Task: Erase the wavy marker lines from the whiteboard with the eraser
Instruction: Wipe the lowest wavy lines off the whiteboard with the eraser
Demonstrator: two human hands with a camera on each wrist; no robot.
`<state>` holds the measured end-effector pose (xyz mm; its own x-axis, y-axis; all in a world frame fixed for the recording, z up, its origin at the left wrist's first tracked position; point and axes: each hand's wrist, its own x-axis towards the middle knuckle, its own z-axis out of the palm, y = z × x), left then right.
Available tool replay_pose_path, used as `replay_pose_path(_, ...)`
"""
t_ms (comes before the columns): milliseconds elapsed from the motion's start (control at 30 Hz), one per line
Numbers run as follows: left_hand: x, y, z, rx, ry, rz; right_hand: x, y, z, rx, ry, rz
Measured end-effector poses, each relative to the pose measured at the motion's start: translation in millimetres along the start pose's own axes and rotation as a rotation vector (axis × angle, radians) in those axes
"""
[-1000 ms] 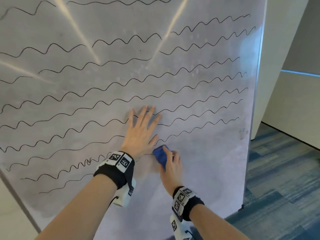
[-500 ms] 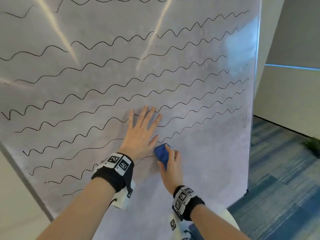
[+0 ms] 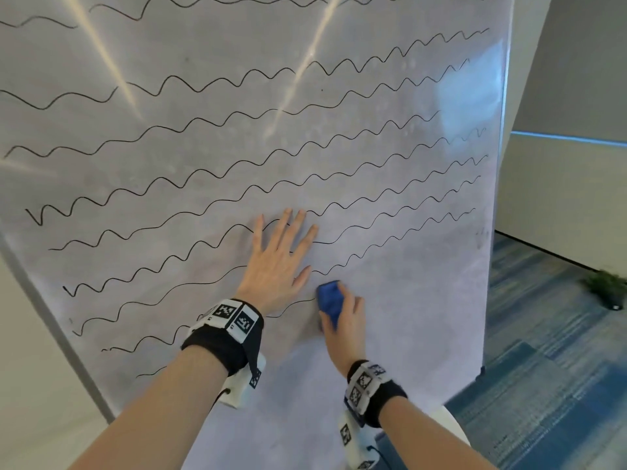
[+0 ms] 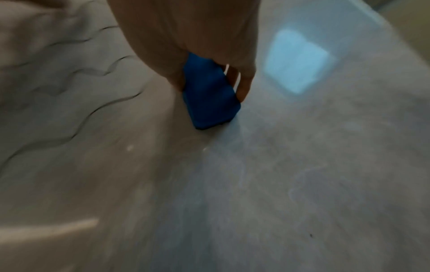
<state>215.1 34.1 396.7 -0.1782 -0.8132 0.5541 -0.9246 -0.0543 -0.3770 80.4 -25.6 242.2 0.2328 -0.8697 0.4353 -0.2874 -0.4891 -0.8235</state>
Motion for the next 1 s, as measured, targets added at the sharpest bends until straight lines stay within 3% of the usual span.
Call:
replay_pose_path(100,-1,-2,0,0.008,-0.005,-0.004,23,15,-27,0.04,0.109,0.211)
replay_pose_path(167,-1,-2,2,0.008,-0.009,-0.003,26,10,-25,0.034,0.15,0.233)
replay_pose_path(333,2,1,6,0.011,-0.001,0.015,-16,-29,24,-0.043,0.029,-0.077)
replay_pose_path(433,4,-1,4,0.022,0.004,0.006,-21,-21,21,-0.124,-0.042,-0.217)
replay_pose_path(500,3,-6,0,0.039,0.007,-0.008,-10,-6,5,-0.11,-0.024,-0.189)
replay_pose_path(633,-8,-16,-3,0.06,0.0,-0.032,4,2,-6,-0.047,0.111,0.08)
replay_pose_path(800,-17,-16,-3,0.059,-0.018,-0.035,-30,-36,30,-0.158,-0.025,-0.213)
replay_pose_path(900,-19,-16,-5,0.07,-0.023,-0.036,-37,-37,26,-0.257,-0.086,-0.355)
replay_pose_path(1000,-26,-22,-8,0.076,-0.023,-0.036,-23,-13,9,-0.276,-0.073,-0.325)
